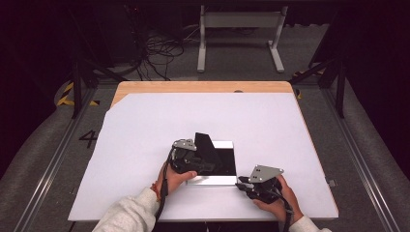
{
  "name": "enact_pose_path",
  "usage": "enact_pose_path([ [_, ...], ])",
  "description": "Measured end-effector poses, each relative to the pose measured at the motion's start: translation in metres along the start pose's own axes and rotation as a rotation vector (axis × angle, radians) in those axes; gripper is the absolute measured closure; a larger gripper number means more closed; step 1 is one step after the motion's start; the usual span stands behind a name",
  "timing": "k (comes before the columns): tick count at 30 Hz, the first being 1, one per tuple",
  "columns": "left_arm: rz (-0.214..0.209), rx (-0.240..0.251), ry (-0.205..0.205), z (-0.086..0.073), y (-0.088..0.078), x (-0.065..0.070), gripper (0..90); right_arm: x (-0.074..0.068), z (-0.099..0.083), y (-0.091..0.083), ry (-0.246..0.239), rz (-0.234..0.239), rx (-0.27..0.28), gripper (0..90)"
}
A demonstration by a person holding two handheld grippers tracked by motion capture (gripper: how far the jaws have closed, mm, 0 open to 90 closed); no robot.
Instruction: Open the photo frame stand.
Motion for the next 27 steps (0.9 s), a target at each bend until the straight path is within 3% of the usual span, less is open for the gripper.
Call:
enact_pose_path([
  [2, -0.029, 0.024, -0.039, 0.001, -0.002, -0.001, 79.8, -0.001, 0.000, 0.000, -0.004, 0.000, -0.006, 66.2],
  [8, -0.052, 0.044, -0.066, 0.002, -0.004, -0.002, 82.3, -0.002, 0.000, 0.001, -0.014, 0.009, -0.027, 64.5],
  [10, -0.080, 0.054, -0.082, 0.002, -0.005, -0.003, 83.1, -0.002, 0.001, 0.001, -0.013, 0.008, -0.037, 63.2],
  [14, -0.098, 0.077, -0.080, 0.004, -0.009, -0.001, 85.4, 0.000, 0.003, 0.003, -0.005, 0.011, -0.062, 58.6],
  [20, -0.080, 0.067, -0.059, 0.005, -0.011, 0.000, 86.6, 0.005, 0.006, 0.006, 0.013, 0.036, -0.076, 52.5],
  [23, -0.048, 0.053, -0.037, 0.004, -0.011, 0.000, 85.3, 0.007, 0.010, 0.009, 0.019, 0.043, -0.066, 51.9],
  [27, -0.048, 0.051, -0.044, 0.002, -0.010, -0.002, 84.0, 0.006, 0.014, 0.012, 0.017, 0.064, -0.064, 49.3],
])
Point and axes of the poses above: each handheld gripper's, and its own axes: y roughly forward along the jaws, z roughly out of its top, x roughly to its right, the point moved 8 cm from there along y, roughly forward along the jaws, and after that the axes turned 11 degrees about -x, right-handed, at the moved point
